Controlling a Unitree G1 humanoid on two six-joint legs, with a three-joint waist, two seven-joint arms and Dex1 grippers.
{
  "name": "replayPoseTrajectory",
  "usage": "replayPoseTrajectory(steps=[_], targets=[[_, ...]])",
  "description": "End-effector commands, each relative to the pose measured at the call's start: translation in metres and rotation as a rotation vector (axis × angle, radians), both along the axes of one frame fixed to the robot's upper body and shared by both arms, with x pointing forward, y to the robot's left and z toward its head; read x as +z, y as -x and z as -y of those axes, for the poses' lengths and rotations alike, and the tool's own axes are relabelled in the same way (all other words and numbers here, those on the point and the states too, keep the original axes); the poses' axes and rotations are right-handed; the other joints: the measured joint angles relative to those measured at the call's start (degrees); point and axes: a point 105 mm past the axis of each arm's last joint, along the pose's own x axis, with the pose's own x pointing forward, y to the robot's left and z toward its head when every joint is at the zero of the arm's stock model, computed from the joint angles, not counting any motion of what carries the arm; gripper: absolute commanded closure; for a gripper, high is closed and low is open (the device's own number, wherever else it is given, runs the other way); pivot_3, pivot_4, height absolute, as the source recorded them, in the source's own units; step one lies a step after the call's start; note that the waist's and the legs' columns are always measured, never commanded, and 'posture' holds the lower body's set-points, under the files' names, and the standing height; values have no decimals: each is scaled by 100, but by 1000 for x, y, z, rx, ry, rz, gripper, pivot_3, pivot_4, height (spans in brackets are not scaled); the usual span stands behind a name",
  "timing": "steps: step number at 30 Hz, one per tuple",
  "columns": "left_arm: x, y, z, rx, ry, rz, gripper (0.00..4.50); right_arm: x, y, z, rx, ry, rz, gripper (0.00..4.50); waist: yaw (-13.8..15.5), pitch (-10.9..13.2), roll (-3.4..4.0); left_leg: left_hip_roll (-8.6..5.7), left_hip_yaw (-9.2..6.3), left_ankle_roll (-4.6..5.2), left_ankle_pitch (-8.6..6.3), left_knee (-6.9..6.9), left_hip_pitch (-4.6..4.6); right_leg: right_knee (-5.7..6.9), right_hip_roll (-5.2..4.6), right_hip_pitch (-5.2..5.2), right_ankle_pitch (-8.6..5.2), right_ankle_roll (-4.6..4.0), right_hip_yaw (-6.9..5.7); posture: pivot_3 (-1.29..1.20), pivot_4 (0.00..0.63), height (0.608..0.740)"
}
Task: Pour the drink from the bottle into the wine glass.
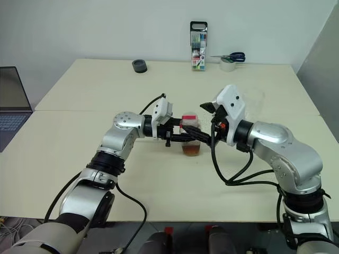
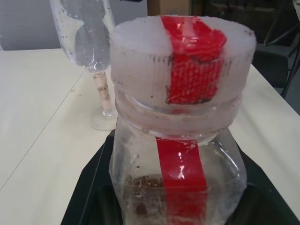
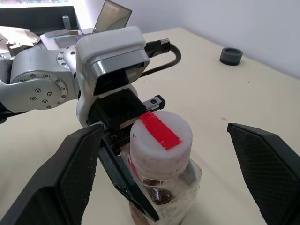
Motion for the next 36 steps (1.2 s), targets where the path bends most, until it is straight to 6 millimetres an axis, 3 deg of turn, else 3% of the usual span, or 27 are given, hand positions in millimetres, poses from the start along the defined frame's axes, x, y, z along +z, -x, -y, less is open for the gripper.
replayPoseTrajectory(steps=[1,9,12,18,29,34,36], targets=[[13,2,2,-12,34,42,2651,9,-2,-5,9,7,35,0,-2,0,0,0,1,0,0,0,0,0,0,0,0,0,2,0,150,740],[13,3,4,-17,38,46,2652,7,-11,-10,10,15,27,0,-1,0,0,0,0,0,0,1,0,0,0,-1,0,0,1,0,150,740],[13,4,4,-17,38,47,2652,7,-12,-11,5,8,28,612,-1,0,0,0,-1,-1,0,1,0,0,0,-1,0,0,1,0,150,740],[12,5,5,-16,42,46,2660,11,-9,-9,0,24,84,2631,-1,0,0,0,-2,-1,0,1,-1,0,0,-1,0,0,0,0,150,740],[10,7,1,4,53,31,2668,27,-6,2,-75,92,361,2752,-1,0,0,-1,0,-1,0,1,0,0,0,0,0,0,0,0,150,740],[9,8,0,14,57,27,2668,25,-3,12,-83,3,282,2758,4,0,0,1,0,-14,8,1,-1,0,0,0,0,0,0,0,150,740],[9,7,-2,24,57,29,2668,19,2,26,-93,-4,222,2758,13,0,0,1,-1,-14,8,1,-3,0,-1,0,0,0,1,0,150,740]])
